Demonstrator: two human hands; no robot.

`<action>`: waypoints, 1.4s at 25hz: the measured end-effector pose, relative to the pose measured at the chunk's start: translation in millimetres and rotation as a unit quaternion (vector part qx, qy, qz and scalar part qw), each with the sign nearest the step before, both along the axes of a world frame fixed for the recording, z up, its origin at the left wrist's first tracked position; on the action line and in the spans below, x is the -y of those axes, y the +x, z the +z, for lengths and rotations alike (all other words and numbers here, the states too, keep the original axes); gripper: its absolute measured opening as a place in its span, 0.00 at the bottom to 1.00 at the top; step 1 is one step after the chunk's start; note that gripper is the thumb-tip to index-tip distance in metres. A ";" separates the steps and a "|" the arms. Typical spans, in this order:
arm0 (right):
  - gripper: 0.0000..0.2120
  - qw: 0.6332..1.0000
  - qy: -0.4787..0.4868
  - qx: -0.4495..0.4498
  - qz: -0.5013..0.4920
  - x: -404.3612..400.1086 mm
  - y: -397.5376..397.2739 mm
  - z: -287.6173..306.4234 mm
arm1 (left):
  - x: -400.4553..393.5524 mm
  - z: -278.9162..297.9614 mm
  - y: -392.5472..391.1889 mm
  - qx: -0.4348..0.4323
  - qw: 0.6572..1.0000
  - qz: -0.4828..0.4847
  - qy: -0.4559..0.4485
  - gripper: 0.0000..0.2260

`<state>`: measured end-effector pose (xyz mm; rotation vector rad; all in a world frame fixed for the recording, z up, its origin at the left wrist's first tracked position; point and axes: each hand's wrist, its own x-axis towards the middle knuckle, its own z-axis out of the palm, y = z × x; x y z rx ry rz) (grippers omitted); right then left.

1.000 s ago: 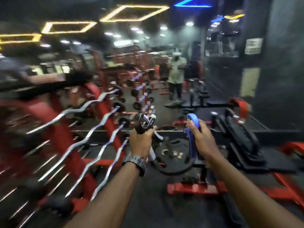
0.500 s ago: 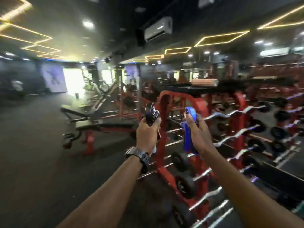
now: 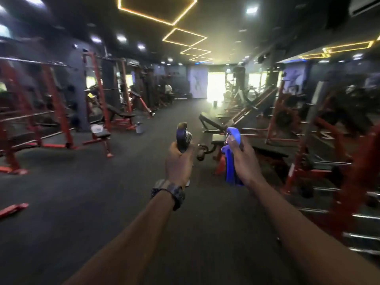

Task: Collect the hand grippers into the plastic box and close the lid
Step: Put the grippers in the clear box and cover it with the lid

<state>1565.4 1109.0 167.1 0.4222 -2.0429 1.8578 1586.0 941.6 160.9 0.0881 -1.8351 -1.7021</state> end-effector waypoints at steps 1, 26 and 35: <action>0.09 1.000 0.003 -0.002 0.022 16.6 -22.0 -4.2 | 16.0 -2.2 -11.7 0.002 1.000 0.027 -0.001 0.11; 0.11 0.977 0.042 0.001 0.207 433.5 -549.9 -11.5 | 400.5 -0.4 -444.0 0.022 0.979 0.205 -0.008 0.12; 0.16 0.971 0.057 -0.024 0.233 593.5 -831.7 -19.4 | 568.3 -10.4 -710.2 0.044 0.965 0.258 -0.008 0.13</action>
